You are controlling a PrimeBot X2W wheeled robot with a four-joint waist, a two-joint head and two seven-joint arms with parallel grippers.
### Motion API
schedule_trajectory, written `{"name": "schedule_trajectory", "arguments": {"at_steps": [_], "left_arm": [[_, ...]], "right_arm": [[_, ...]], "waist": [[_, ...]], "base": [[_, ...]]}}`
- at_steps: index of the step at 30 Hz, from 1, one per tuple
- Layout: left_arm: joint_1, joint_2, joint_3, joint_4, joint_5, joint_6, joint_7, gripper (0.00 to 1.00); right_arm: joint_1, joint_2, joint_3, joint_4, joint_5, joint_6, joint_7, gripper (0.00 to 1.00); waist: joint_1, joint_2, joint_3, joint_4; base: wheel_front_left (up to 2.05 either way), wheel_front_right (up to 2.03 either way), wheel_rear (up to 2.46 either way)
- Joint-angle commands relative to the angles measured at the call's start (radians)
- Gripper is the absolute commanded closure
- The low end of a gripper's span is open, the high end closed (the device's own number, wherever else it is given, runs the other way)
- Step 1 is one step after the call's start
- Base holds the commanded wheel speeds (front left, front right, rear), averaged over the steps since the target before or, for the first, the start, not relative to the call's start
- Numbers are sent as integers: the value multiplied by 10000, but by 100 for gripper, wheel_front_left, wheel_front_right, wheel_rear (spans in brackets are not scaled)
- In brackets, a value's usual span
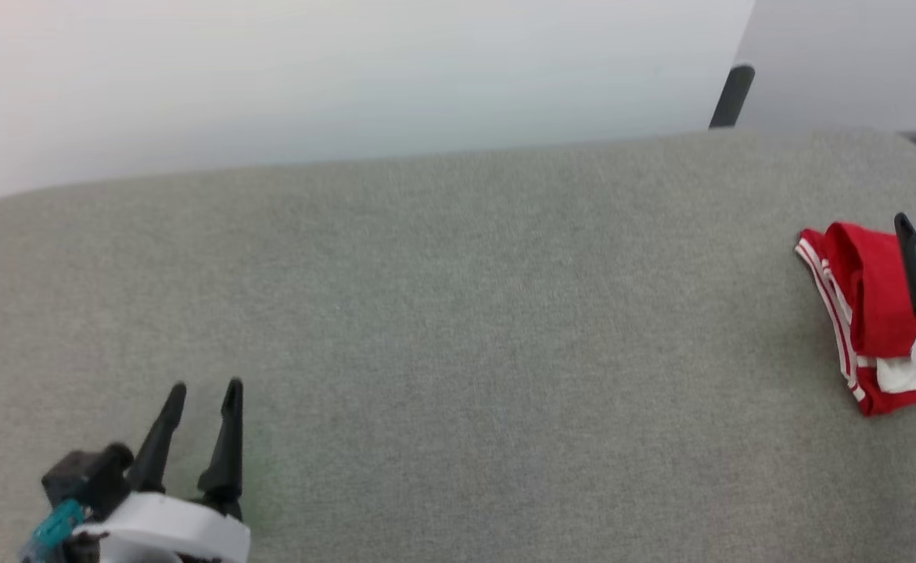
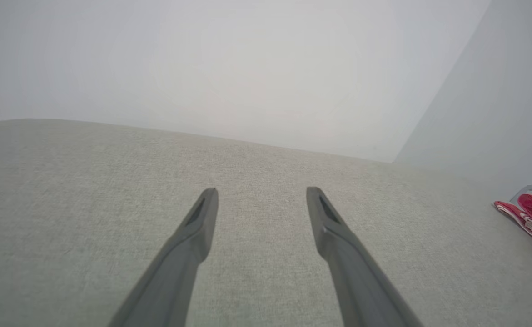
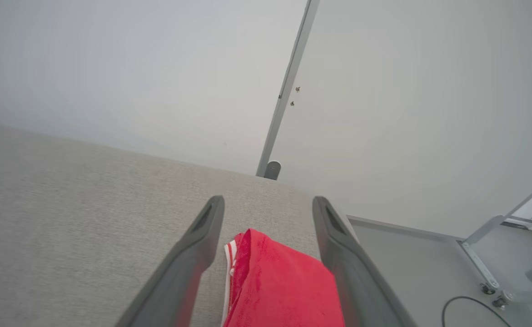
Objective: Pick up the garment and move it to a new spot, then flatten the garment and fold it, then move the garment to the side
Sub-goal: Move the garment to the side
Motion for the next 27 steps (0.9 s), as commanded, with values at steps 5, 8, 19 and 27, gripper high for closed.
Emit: {"name": "schedule_trajectory", "arguments": {"at_steps": [5, 8, 19, 27], "left_arm": [[807, 79, 204, 9, -164, 18, 9, 0], [1044, 73, 213, 15, -212, 16, 9, 0], [1675, 40, 389, -187, -101, 18, 10, 0], [2070, 35, 495, -441, -56, 16, 9, 0]], "right_arm": [[2138, 598, -1692, -2132, -807, -15, -43, 0], [3114, 988, -2364, -2975, -1295, -15, -42, 0], [5757, 2415, -3830, -5362, -2337, -15, -44, 0], [7056, 3107, -4240, -6331, -2501, -15, 34, 0]], "waist": [[0, 0, -1019, 398], [0, 0, -1173, 527], [0, 0, -1492, 887], [0, 0, -1593, 1033]], "base": [[0, 0, 0], [0, 0, 0], [0, 0, 0], [0, 0, 0]]}}
